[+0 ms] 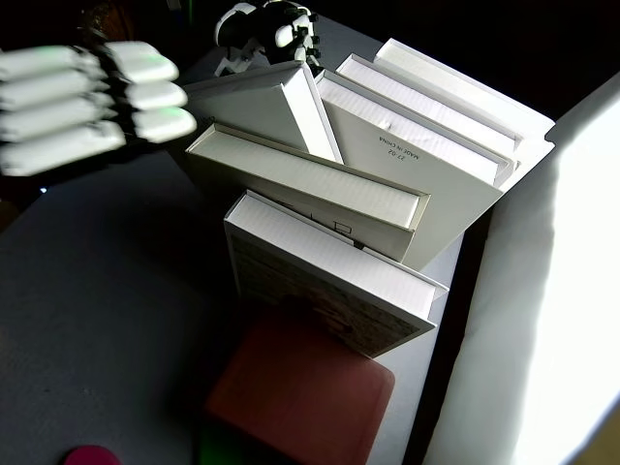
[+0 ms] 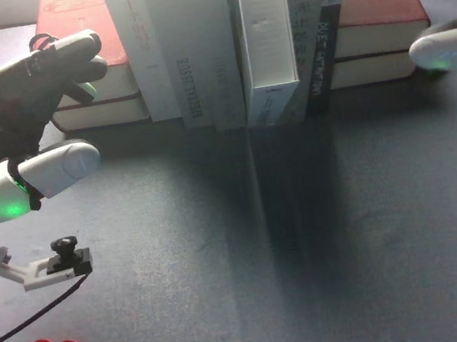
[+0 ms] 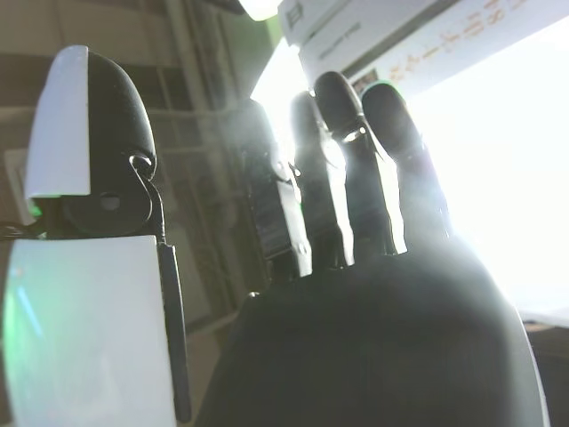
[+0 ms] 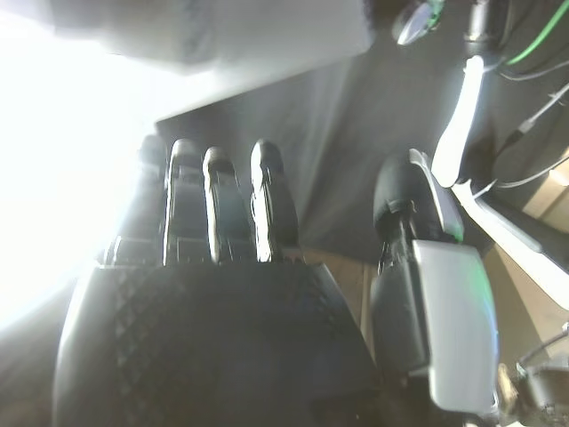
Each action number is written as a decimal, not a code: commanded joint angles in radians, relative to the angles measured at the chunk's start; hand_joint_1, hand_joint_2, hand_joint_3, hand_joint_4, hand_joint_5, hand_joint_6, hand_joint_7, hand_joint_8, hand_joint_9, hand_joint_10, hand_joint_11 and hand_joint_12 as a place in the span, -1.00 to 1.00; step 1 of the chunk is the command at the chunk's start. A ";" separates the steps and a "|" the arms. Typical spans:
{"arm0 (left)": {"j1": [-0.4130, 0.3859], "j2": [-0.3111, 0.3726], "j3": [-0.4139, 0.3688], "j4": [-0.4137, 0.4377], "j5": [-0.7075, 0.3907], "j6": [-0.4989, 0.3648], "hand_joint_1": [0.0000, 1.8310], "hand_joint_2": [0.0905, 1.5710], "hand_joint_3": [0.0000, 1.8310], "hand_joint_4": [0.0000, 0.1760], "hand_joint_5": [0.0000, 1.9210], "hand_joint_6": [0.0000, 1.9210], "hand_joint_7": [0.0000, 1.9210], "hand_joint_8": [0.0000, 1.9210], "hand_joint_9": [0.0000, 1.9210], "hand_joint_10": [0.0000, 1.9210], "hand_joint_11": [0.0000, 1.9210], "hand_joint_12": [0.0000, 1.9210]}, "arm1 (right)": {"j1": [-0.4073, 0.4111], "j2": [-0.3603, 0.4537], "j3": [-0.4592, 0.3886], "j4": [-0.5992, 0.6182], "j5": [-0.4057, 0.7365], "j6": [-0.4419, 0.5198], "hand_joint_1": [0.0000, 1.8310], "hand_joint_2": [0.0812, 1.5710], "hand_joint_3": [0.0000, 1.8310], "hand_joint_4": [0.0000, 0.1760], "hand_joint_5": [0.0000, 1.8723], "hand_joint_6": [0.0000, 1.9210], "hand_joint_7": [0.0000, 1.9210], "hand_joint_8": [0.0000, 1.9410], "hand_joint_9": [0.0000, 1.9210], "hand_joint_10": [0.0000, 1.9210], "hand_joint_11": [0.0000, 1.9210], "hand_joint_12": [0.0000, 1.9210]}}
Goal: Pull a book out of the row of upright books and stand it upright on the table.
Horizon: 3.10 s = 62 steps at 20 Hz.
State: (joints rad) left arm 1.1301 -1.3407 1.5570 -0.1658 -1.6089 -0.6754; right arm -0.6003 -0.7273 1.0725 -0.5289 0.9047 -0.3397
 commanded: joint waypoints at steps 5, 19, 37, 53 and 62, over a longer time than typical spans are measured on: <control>-0.003 -0.005 0.000 -0.019 -0.108 -0.011 0.34 0.11 -1.00 -1.00 -0.24 -0.99 -0.45 -0.99 -0.73 -0.09 -1.00 0.89 | 0.177 -0.075 0.042 -0.170 0.010 0.117 -0.05 0.25 -0.99 0.21 -0.81 -1.00 -0.90 -1.00 -0.88 -1.00 -1.00 0.18; -0.014 0.000 -0.001 0.001 -0.098 -0.011 0.32 0.01 -1.00 -1.00 -0.13 -0.99 -0.41 -0.99 -0.68 -0.08 -0.96 0.88 | 0.459 -0.323 0.258 -0.789 -0.214 0.535 0.31 0.21 -1.00 0.91 -1.00 -1.00 -1.00 -1.00 -1.00 -1.00 -1.00 -1.00; -0.014 -0.003 -0.003 0.014 -0.098 -0.011 0.30 0.02 -1.00 -1.00 -0.13 -0.99 -0.50 -1.00 -0.77 0.26 -0.95 0.99 | 0.461 -0.446 0.362 -1.022 -0.191 0.784 0.51 0.35 -0.99 -1.00 -0.03 -0.20 -0.06 -0.29 -0.02 0.09 -0.24 0.57; -0.028 0.029 -0.021 0.030 -0.091 -0.011 0.19 0.14 -0.99 -1.00 -0.44 -0.23 -0.61 -0.28 -0.68 0.45 -0.79 0.99 | 0.448 -0.449 0.347 -0.948 -0.110 0.786 0.47 0.52 -1.00 -1.00 -0.15 0.16 -0.24 0.44 -0.22 0.62 -0.29 0.88; -0.006 0.035 -0.044 0.012 -0.099 -0.011 0.19 0.15 -1.00 -1.00 -0.37 -0.30 -0.61 -0.19 -0.68 0.49 -0.81 1.00 | 0.518 -0.247 0.138 -0.852 0.038 0.787 0.36 0.49 -1.00 -1.00 -0.17 0.07 -0.04 0.42 0.00 0.53 -0.20 0.90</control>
State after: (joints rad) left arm 1.1294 -1.3060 1.5154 -0.1333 -1.5871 -0.6750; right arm -0.0940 -0.9691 1.2087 -1.4597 0.9279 0.4496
